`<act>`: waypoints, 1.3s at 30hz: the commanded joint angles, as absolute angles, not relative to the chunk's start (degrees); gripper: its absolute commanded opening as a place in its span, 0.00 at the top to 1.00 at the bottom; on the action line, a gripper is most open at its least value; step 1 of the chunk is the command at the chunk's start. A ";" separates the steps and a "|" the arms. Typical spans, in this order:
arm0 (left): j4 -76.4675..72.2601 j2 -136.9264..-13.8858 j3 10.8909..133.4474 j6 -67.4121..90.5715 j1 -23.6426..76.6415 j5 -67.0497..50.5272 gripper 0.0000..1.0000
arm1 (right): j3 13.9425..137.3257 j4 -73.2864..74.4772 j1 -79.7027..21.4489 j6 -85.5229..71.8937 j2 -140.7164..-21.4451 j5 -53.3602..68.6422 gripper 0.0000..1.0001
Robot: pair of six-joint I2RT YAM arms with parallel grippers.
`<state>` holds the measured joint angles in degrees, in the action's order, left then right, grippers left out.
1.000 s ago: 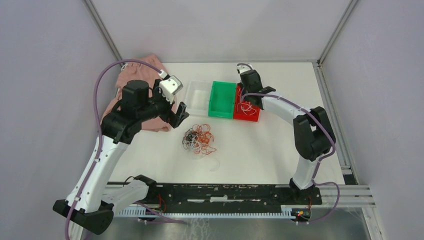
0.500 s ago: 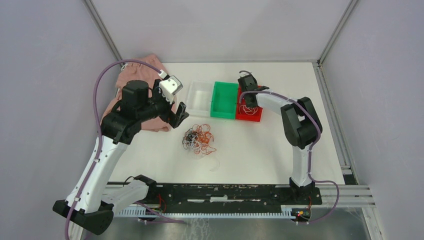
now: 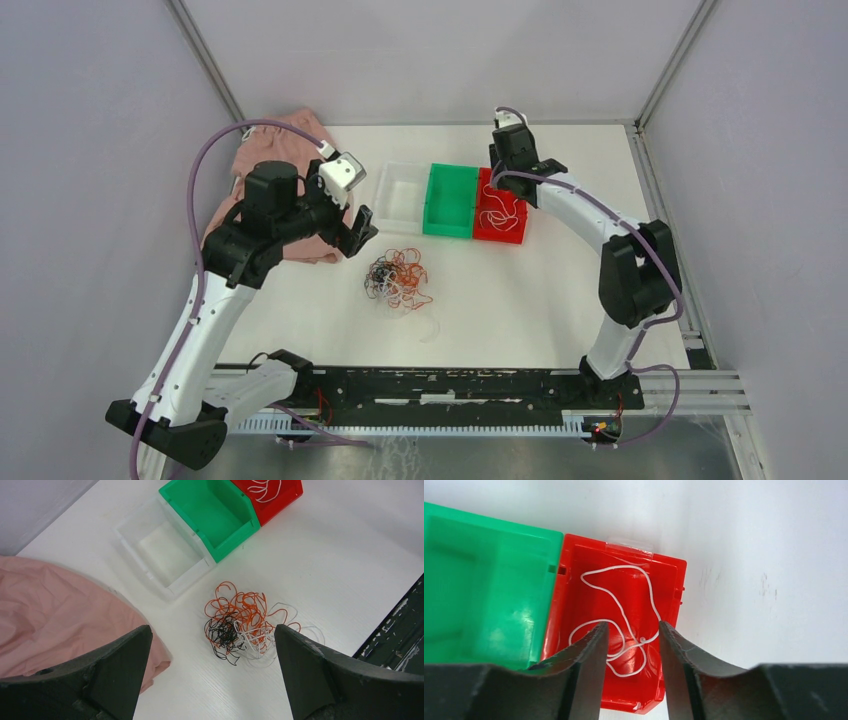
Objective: Untangle the cables
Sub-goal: Place the cable in the bin, then untie the cable.
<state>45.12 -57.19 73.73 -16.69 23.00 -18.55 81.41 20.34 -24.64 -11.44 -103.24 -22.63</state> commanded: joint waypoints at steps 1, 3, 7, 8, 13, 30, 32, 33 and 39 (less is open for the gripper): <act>45.83 -56.06 73.45 -18.18 22.94 -20.03 0.01 | 81.27 19.25 -24.78 -13.20 -98.59 -20.61 0.49; 45.76 -55.68 73.18 -18.41 22.94 -19.89 0.01 | 80.29 19.19 -25.05 -13.65 -96.43 -19.43 0.47; 45.66 -55.78 72.20 -19.11 22.46 -19.71 0.01 | 72.71 13.01 -31.68 -12.33 -89.86 -14.44 0.43; 45.62 -56.04 71.75 -19.24 22.01 -19.93 0.01 | 71.00 11.55 -33.75 -12.54 -88.40 -12.35 0.43; 44.76 -57.31 69.00 -21.46 16.81 -23.96 0.01 | 64.62 5.32 -43.16 -12.97 -86.99 2.40 0.45; 45.09 -57.45 56.39 -31.83 6.24 -35.85 0.01 | 59.37 18.16 -57.04 -25.69 -86.41 -8.51 0.50; 45.09 -57.84 56.25 -32.49 6.32 -36.11 0.01 | 57.73 17.71 -56.97 -29.54 -85.59 -7.93 0.50; 45.15 -58.03 56.25 -32.60 6.33 -36.17 0.01 | 57.40 18.02 -56.99 -30.96 -85.64 -7.42 0.50; 46.44 -57.70 56.62 -33.97 6.31 -37.32 0.01 | 54.46 12.83 -56.99 -35.29 -86.55 -5.01 0.52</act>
